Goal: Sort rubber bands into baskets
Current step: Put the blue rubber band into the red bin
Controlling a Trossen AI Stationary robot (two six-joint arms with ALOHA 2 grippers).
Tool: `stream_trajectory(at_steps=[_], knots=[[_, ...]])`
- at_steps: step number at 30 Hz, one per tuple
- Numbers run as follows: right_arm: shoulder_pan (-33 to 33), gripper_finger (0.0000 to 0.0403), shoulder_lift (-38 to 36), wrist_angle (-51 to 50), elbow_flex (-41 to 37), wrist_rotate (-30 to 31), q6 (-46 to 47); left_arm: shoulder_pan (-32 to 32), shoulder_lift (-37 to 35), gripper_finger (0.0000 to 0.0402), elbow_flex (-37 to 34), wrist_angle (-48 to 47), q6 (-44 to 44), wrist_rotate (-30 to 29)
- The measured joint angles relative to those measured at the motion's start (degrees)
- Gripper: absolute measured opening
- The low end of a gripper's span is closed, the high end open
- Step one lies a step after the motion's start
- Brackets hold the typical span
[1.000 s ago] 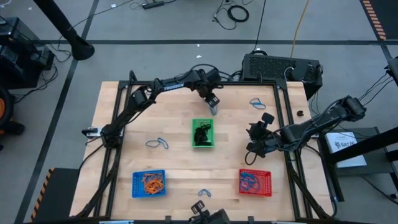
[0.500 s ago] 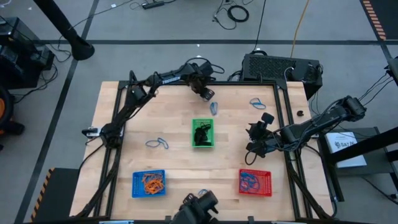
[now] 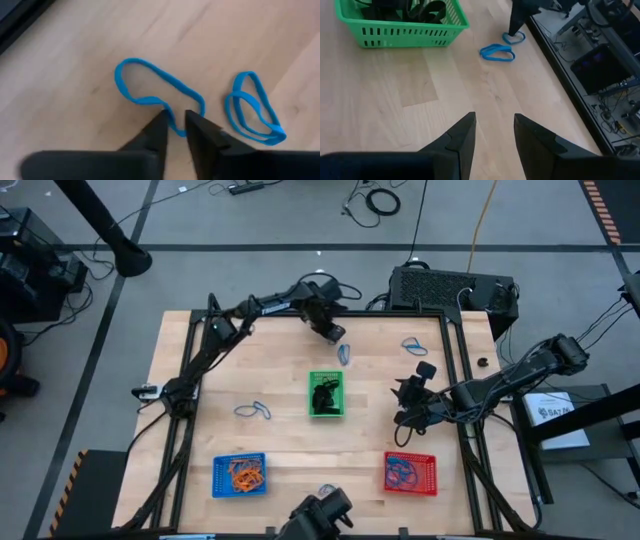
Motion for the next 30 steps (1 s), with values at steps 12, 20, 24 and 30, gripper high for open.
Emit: stream_trajectory(at_steps=[12,20,24,30], knots=[[0.0,0.0128,0.0,0.08,0.0,-0.02,-0.33,-2.52,-1.07,0.0003,4.47,-6.91,7.48,-6.64],[0.0,0.0128,0.0,0.32,0.0,-0.02,-0.2,-5.42,-1.38,0.0002,11.38,-12.72,7.9,-7.95],[0.0,0.0128,0.0,0.05,0.0,-0.02,0.47,-8.65,-2.24,0.0002,11.41,-12.17,9.84,-5.84],[0.0,0.0128,0.0,0.05,0.0,-0.04,1.75,-10.92,-2.41,0.0008,11.06,-16.77,13.48,-18.1]])
